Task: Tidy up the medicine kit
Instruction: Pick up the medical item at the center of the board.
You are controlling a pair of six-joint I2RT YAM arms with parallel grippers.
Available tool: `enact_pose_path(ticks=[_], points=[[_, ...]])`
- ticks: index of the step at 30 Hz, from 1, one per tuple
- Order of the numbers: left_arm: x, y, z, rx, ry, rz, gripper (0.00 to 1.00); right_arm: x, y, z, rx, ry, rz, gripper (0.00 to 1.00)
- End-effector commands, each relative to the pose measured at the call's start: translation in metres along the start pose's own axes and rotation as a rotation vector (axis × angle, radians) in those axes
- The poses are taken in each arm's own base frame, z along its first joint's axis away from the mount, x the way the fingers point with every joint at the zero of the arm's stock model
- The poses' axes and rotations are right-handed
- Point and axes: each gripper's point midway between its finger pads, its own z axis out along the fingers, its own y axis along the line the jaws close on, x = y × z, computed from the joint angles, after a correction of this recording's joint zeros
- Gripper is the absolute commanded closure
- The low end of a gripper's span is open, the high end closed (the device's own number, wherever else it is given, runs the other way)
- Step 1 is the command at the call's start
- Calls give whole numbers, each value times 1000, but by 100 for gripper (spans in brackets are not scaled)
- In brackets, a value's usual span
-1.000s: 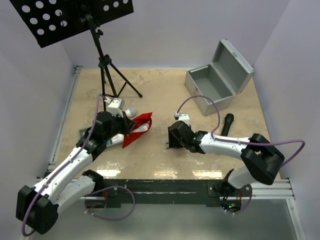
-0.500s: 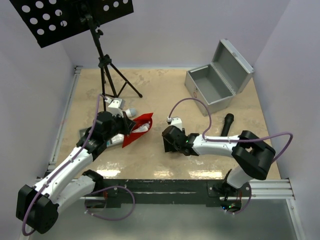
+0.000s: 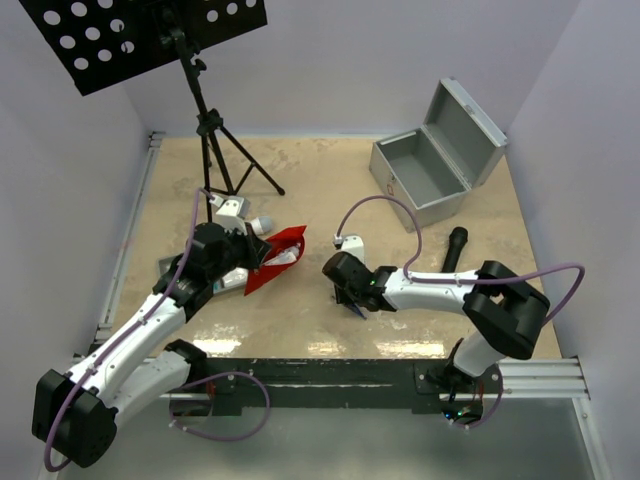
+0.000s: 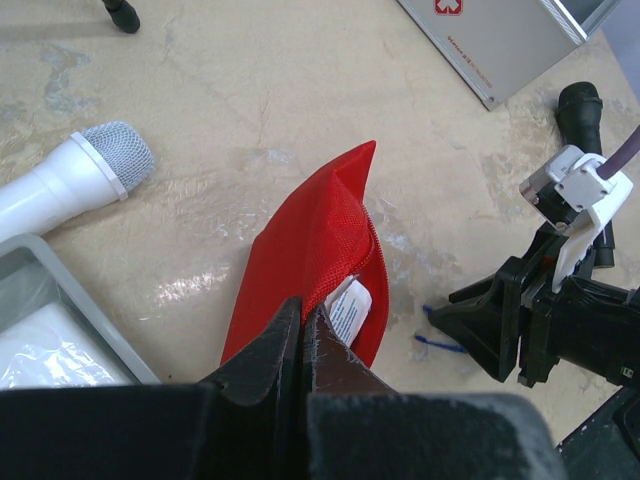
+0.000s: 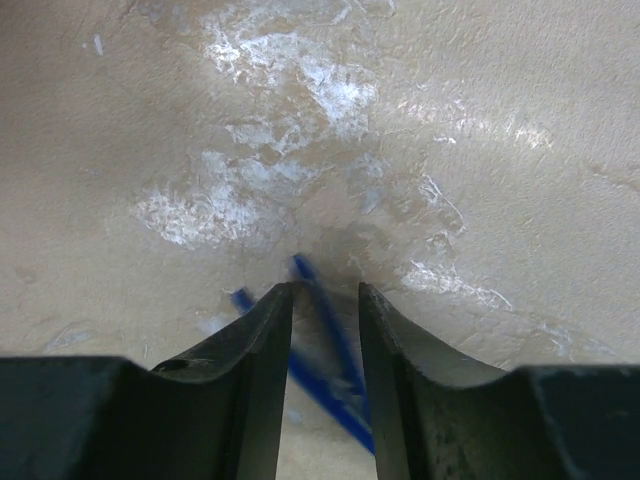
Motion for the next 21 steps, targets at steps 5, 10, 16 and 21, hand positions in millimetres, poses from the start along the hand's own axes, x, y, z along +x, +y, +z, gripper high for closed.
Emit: enact_pose_path(ticks=[5,10,16,21], points=[[-4,-1,0,12,-23,-5,100,-28,17,-19,-62,-58,76,39],[-5,-3,-1,17,-24,-9,100,-36,21,-31,-96,-69,77,33],[-3,-2,-1,16,-21,-11,100,3,40,-44,-216,22,1,33],[-2,-3,0,21,-19,-16,100,25,28,-41,-124,48,-18,35]])
